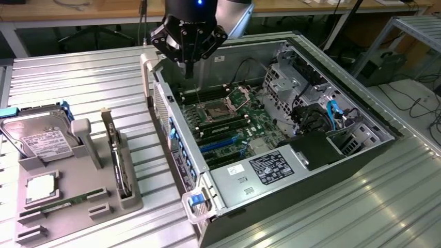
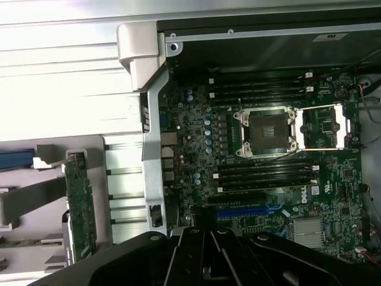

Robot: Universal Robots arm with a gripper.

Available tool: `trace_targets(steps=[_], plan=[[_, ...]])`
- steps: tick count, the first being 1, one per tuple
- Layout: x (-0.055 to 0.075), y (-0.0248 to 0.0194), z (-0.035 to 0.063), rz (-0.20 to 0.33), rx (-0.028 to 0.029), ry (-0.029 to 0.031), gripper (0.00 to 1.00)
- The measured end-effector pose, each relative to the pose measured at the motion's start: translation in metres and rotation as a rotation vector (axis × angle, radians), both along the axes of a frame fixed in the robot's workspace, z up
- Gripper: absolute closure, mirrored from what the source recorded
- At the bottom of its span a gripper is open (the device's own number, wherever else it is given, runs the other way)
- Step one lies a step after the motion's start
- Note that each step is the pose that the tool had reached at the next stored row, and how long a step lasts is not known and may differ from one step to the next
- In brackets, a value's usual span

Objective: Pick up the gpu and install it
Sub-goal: 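Reach for the gpu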

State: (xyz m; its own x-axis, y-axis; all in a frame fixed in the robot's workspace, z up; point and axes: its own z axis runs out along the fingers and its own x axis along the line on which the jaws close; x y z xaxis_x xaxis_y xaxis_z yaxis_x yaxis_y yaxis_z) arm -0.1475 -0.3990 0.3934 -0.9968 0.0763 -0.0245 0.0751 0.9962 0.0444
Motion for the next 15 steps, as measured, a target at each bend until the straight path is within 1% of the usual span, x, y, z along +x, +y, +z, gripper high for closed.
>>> trace_targets(steps=[15], plan=[[-0.014, -0.0002, 0.0000, 0.000, 0.0000, 0.0000, 0.89]])
